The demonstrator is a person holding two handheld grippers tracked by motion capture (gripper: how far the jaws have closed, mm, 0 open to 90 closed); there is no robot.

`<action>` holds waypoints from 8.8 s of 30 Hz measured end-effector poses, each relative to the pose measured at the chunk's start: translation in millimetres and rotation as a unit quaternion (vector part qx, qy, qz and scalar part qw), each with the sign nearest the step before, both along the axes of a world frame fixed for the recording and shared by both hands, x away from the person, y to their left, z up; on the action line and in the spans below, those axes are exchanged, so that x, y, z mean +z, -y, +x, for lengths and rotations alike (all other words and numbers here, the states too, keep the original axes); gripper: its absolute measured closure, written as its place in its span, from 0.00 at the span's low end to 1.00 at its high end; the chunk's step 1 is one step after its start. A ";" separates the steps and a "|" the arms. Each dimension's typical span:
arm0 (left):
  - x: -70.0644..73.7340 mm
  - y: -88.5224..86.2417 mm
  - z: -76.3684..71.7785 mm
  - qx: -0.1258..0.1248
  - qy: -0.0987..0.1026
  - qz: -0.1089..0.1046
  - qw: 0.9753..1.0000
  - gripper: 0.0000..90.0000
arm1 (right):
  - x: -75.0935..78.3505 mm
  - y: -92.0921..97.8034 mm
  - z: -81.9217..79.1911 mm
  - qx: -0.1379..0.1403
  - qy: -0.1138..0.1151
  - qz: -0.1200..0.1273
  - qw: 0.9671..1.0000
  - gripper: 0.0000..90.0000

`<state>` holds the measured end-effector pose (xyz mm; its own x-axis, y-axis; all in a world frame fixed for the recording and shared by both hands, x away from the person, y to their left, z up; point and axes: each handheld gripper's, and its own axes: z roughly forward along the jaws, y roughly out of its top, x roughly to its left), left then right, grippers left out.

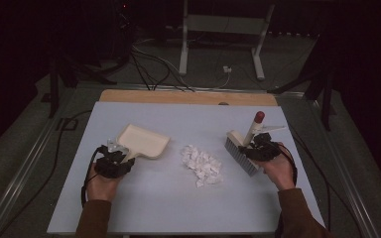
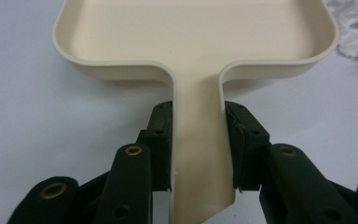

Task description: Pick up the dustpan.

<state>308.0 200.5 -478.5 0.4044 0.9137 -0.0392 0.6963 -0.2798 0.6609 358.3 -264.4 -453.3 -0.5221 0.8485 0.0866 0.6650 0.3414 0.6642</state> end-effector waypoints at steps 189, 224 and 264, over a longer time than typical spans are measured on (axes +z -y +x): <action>-2.7 59.2 -9.5 -0.344 -0.051 0.062 0.935 0.73 | 35.2 -143.0 -6.8 0.276 0.020 -0.055 0.959 0.74; -3.7 67.8 -17.0 -0.363 -0.052 0.067 0.928 0.73 | 9.3 -70.0 -16.7 0.022 0.055 -0.079 0.995 0.74; -7.5 73.1 -16.1 -0.358 -0.049 0.064 0.930 0.74 | -2.0 -99.0 -37.7 0.004 0.037 -0.062 0.997 0.74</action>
<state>291.9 127.4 -486.1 0.9115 0.4110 -0.0173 0.3563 -0.7676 0.5327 320.6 -165.4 -455.3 -0.5296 0.8463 -0.0575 0.6127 0.4285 0.6640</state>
